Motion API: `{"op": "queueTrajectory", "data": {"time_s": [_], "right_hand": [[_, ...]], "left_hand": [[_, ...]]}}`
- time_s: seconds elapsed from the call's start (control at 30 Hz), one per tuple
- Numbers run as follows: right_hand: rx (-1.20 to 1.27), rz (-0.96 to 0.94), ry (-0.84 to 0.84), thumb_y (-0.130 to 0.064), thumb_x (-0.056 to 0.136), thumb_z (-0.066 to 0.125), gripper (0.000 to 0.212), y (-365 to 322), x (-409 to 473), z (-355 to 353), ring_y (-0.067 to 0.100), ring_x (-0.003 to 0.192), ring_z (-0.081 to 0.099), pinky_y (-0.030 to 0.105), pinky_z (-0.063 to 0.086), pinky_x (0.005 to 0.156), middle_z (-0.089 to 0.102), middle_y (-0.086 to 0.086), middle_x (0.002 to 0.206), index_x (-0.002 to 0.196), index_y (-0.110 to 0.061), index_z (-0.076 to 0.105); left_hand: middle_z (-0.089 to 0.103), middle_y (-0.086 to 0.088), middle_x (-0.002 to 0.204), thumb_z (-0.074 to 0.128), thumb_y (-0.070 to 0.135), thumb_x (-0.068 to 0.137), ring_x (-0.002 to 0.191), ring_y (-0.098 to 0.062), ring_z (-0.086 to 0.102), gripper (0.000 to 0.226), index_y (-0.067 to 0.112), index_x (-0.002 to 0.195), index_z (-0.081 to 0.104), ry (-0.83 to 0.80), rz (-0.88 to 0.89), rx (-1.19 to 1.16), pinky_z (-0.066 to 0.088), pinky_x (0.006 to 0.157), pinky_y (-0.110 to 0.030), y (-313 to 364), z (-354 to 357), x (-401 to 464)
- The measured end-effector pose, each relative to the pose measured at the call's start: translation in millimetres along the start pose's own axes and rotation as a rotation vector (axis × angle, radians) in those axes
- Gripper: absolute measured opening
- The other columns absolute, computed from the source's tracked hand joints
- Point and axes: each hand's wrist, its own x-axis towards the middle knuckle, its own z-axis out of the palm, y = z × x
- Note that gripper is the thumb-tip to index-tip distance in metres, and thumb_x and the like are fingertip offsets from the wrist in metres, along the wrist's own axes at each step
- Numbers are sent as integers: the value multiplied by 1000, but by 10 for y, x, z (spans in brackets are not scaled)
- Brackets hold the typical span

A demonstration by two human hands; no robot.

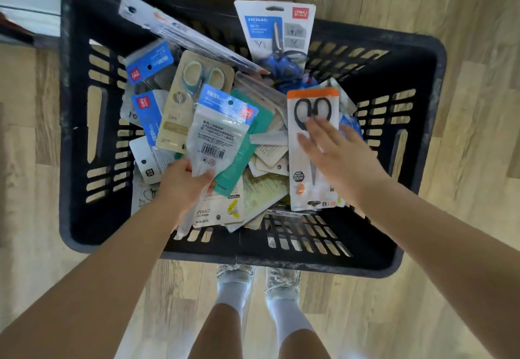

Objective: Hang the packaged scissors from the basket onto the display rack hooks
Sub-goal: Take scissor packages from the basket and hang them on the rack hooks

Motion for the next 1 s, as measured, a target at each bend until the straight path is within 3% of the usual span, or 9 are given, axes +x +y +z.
{"op": "queueTrajectory", "data": {"time_s": [0.07, 0.17, 0.23, 0.4, 0.6, 0.67, 0.73, 0.87, 1.0], "right_hand": [[-147, -204, -12, -6, 89, 54, 81, -49, 125, -75, 31, 146, -4, 47, 7, 117, -7, 16, 157, 150, -9, 1], [-303, -414, -52, -15, 90, 54, 64, -137, 303, -138, 32, 144, 10, 48, 8, 116, 15, 16, 154, 145, -8, 21], [-352, -428, -46, -11, 88, 56, 59, -136, 425, -160, 32, 140, 21, 49, 7, 116, 25, 14, 150, 141, -10, 30], [-471, -387, -53, -19, 89, 59, 49, -94, 647, -151, 27, 131, 36, 48, 17, 114, 39, 3, 141, 136, -19, 44], [-427, -314, -154, -24, 91, 54, 41, -48, 631, -238, 24, 125, 41, 40, 29, 108, 49, 3, 133, 131, -19, 46], [-323, -272, -192, -26, 94, 50, 34, 14, 584, -293, 23, 116, 50, 37, 40, 98, 56, 3, 123, 126, -16, 49], [-148, -204, -204, -32, 98, 43, 34, 74, 479, -323, 25, 113, 53, 35, 45, 89, 55, 7, 121, 125, -11, 49], [593, 119, -39, -34, 100, 39, 34, 148, 164, -412, 23, 91, 56, 32, 37, 67, 61, 12, 110, 111, -4, 49], [1249, 326, 164, -33, 100, 41, 31, 79, -155, -696, 22, 106, 57, 34, 44, 87, 61, 1, 113, 118, -13, 56]], "left_hand": [[66, -10, 103, 62, 16, 89, 95, -28, 64, 15, 10, 103, 58, 15, -14, -12, 49, 87, -42, -10, 21, -1], [64, -7, 101, 61, 14, 90, 86, -21, 63, 17, 9, 106, 58, 20, -12, -48, 48, 77, -35, -26, 58, 15], [61, -2, 99, 60, 13, 90, 76, -10, 57, 21, 8, 110, 57, 12, 3, -61, 44, 71, -26, -14, 67, 15], [59, 0, 104, 61, 13, 90, 91, -14, 55, 28, 7, 116, 57, -2, 7, -101, 42, 83, -27, -50, 39, 73], [61, -7, 116, 57, 11, 92, 81, -11, 60, 33, 5, 125, 53, -2, 28, -155, 44, 59, -13, -85, 61, 79], [59, -7, 119, 56, 11, 93, 83, -11, 61, 36, 6, 129, 50, -2, 27, -184, 47, 58, -12, -60, 60, 40], [58, -2, 116, 60, 13, 91, 97, -16, 59, 37, 9, 126, 49, 6, 26, -229, 47, 71, -19, -30, 58, -29], [54, 4, 100, 76, 18, 77, 95, -17, 56, 44, 15, 107, 44, 142, 75, -278, 47, 75, -28, 72, -19, -240], [53, -2, 100, 74, 26, 79, 89, -22, 56, 51, 12, 116, 41, 282, 127, -252, 49, 77, -33, 288, -237, -597]]}}
